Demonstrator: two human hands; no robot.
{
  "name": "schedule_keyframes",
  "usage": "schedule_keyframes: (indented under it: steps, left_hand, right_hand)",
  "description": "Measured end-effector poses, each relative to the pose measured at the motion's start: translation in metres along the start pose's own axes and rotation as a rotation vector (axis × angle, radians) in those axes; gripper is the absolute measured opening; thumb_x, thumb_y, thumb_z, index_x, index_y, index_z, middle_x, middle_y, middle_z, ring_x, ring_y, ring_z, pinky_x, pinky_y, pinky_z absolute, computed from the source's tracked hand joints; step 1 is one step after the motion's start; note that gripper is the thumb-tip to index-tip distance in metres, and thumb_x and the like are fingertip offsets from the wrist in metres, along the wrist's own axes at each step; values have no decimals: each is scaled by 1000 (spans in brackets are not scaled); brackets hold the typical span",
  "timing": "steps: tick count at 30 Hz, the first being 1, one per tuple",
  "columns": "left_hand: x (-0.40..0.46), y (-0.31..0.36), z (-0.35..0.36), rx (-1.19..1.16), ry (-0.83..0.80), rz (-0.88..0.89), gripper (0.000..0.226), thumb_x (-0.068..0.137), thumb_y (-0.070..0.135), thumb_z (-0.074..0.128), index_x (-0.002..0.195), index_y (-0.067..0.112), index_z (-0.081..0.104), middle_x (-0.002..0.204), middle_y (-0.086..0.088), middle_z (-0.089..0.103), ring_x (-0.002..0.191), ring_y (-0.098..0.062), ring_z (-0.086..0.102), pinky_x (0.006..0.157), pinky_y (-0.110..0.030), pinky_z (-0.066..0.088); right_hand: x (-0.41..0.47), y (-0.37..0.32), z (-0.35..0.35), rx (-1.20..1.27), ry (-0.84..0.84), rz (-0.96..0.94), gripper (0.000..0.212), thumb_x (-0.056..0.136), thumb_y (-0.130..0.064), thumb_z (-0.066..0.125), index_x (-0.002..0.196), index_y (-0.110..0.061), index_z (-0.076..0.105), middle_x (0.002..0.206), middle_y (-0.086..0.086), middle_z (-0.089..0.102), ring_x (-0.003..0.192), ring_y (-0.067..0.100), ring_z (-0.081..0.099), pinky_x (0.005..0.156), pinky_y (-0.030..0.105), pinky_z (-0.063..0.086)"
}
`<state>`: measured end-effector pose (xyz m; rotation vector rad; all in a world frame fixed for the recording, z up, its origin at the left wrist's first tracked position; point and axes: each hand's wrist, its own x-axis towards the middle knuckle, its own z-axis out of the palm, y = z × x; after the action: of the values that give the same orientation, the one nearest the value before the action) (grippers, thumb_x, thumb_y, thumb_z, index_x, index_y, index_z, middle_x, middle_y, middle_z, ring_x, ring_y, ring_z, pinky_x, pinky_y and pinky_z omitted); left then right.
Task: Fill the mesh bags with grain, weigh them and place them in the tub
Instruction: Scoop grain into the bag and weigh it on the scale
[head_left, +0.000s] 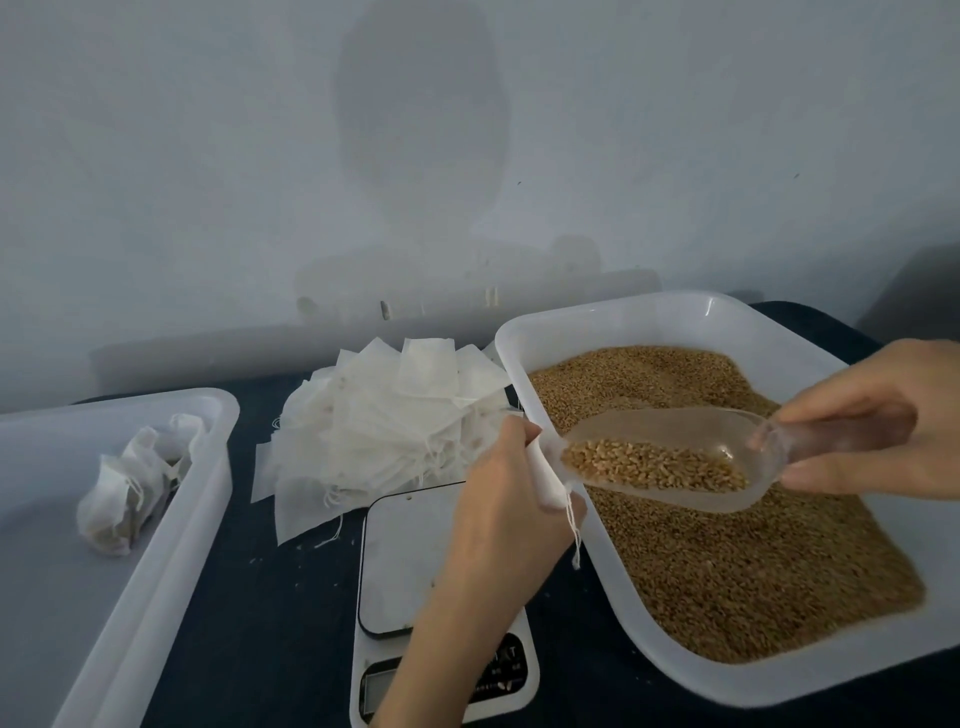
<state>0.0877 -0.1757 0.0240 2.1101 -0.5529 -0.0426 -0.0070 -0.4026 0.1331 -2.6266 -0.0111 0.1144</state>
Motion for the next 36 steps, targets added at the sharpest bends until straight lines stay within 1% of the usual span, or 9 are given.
schedule_keyframes:
  steps: [2, 4, 9, 13, 19, 23, 31, 34, 36]
  left_hand:
    - [-4, 2, 2, 24, -4, 37, 31, 84, 11, 64, 103, 23, 42, 86, 7, 55, 73, -10, 56, 53, -20, 43]
    - [-7, 4, 5, 59, -9, 74, 29, 88, 8, 60, 105, 22, 42, 82, 7, 55, 71, -11, 55, 59, -28, 44]
    - [-10, 5, 8, 82, -23, 89, 38, 83, 8, 65, 106, 22, 39, 83, 8, 51, 76, -13, 52, 64, -28, 43]
    - [-12, 4, 6, 64, -32, 60, 38, 83, 8, 66, 109, 18, 41, 94, -1, 59, 85, -19, 58, 72, -38, 49]
    - [-14, 2, 7, 49, -15, 62, 36, 83, 12, 68, 109, 17, 42, 95, -1, 59, 84, -17, 58, 70, -38, 50]
    - [-16, 1, 8, 26, -11, 79, 33, 86, 12, 65, 110, 15, 43, 96, -3, 58, 86, -20, 57, 74, -44, 50]
    - [-19, 0, 8, -37, -13, 89, 28, 90, 8, 60, 108, 17, 41, 94, -3, 56, 84, -18, 56, 72, -38, 49]
    - [-19, -1, 7, -68, -20, 74, 25, 90, 6, 59, 105, 16, 42, 88, -1, 52, 80, -16, 54, 71, -38, 49]
    - [-18, -2, 6, -101, -25, 64, 26, 90, 7, 60, 104, 17, 41, 88, -2, 52, 74, -10, 53, 65, -31, 49]
  right_hand:
    - [3, -7, -5, -74, -22, -31, 57, 40, -99, 39, 91, -76, 53, 80, -46, 61, 78, -24, 58, 68, 11, 42]
    - [8, -17, -10, -163, -44, -57, 47, 50, -96, 38, 89, -76, 53, 78, -48, 58, 77, -26, 55, 64, 11, 41]
    - [16, -41, -18, -291, -65, -64, 33, 51, -76, 53, 84, -77, 49, 70, -52, 52, 72, -31, 48, 51, 9, 36]
    - [21, -49, -22, -328, -76, -62, 36, 49, -76, 52, 85, -77, 48, 72, -51, 53, 72, -30, 49, 55, 9, 35]
    - [26, -54, -26, -358, -99, -44, 39, 44, -79, 50, 83, -77, 49, 72, -51, 54, 71, -29, 50, 59, 12, 40]
    - [26, -55, -27, -370, -104, -48, 40, 42, -81, 48, 82, -78, 49, 73, -51, 54, 71, -29, 50, 59, 12, 41]
    - [26, -57, -28, -413, -109, -32, 48, 34, -86, 40, 80, -78, 49, 75, -52, 53, 73, -30, 49, 61, 14, 43]
    - [25, -58, -29, -400, -101, -27, 42, 37, -84, 44, 79, -78, 49, 73, -50, 55, 74, -28, 50, 62, 15, 45]
    - [24, -58, -29, -390, -89, -23, 40, 38, -82, 47, 78, -78, 49, 72, -51, 54, 73, -29, 50, 60, 14, 44]
